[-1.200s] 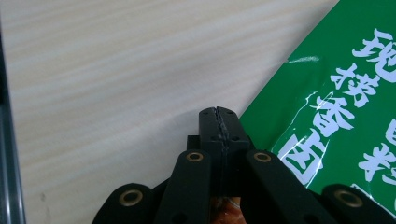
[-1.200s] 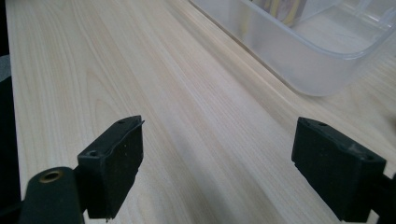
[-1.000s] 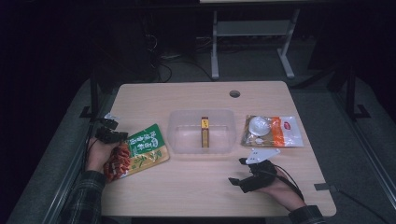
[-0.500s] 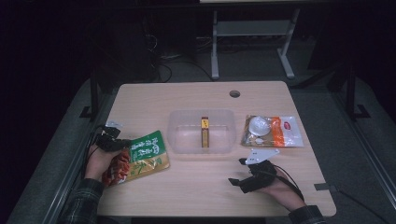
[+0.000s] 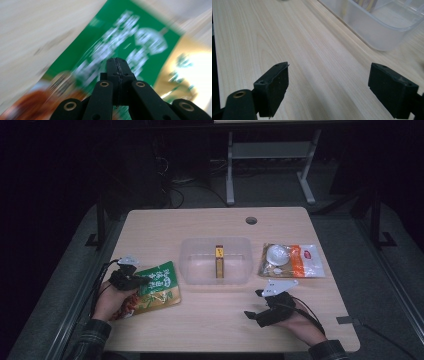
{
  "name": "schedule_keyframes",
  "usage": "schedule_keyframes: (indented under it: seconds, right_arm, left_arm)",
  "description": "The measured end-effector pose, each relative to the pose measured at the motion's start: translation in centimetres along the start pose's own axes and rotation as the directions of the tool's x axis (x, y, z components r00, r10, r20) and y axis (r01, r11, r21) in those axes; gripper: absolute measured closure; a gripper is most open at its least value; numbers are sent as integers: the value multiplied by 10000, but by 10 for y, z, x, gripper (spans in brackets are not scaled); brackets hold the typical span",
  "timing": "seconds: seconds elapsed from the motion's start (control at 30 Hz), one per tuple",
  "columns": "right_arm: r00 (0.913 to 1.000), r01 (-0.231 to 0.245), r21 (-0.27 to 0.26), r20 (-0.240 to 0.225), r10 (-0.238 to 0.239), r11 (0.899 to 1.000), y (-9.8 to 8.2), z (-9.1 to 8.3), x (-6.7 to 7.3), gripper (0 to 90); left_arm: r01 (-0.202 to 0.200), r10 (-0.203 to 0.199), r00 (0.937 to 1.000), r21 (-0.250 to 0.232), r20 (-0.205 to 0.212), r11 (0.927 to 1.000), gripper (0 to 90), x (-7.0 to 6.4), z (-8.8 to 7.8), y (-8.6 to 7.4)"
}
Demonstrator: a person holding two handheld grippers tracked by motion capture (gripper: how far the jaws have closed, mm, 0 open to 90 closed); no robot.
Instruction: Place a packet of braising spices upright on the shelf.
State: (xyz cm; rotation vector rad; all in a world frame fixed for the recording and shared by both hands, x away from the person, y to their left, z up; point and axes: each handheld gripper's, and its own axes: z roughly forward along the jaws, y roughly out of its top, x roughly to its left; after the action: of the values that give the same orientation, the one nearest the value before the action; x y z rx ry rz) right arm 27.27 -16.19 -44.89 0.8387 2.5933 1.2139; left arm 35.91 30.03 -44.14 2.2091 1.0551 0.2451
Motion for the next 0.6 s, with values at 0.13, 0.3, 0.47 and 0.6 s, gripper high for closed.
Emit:
schedule_keyframes:
  seconds: [0.13, 0.3, 0.47, 0.6]
  right_arm:
    - [10000, 41, 40, 3, -41, 10000, 0, 0, -1, 159]
    - [9999, 131, 42, 27, -131, 9999, -1, 0, -1, 159]
    - [9999, 140, 120, 56, -141, 9998, -1, 0, 0, 159]
    - [9999, 156, 170, 49, -157, 9997, -1, 1, 0, 160]
  left_arm:
    - [-456, 465, 9987, -404, 226, 9981, 899, -19, 12, 14]
    - [-982, 984, 9950, -128, 184, 9951, 899, -36, 32, 21]
    - [-1188, 1188, 9929, -114, 20, 9929, 898, -40, 42, 22]
    - [-1364, 1365, 9906, 102, -108, 9906, 898, -45, 49, 21]
